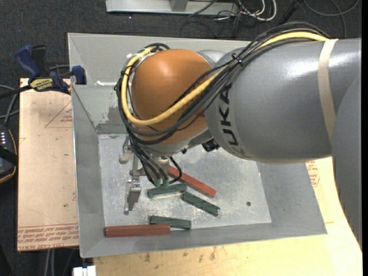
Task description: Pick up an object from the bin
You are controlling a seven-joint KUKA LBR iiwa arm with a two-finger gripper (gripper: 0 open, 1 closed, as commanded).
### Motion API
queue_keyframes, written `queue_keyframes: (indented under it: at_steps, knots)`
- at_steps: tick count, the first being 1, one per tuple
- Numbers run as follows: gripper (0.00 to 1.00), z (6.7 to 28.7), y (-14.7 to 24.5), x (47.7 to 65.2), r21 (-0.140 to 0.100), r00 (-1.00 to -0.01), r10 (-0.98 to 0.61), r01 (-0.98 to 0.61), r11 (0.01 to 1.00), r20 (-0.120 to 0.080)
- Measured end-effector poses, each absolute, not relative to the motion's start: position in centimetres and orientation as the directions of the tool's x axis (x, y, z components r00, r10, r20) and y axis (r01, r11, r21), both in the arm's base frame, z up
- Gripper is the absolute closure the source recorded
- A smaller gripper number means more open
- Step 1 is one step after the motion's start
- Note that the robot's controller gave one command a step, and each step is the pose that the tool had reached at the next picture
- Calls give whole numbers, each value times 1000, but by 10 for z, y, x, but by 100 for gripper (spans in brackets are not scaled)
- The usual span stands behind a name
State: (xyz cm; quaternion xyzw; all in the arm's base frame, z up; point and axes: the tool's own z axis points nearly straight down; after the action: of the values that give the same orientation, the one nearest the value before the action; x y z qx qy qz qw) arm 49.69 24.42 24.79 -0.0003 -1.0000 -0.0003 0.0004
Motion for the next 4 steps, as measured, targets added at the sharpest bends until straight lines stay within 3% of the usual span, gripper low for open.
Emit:
queue_keyframes:
  at_steps: [1, 2, 3, 4]
  knots:
    - [0, 248, 244, 497, 1, -1000, 1, 1, 1000, 1]
    - [0, 222, 199, 503, 2, -996, -89, -89, 996, -2]
    - [0, 212, 182, 508, -1, -992, -125, -125, 992, 3]
    - [0, 174, 159, 496, 1, -974, -226, -226, 974, -2]
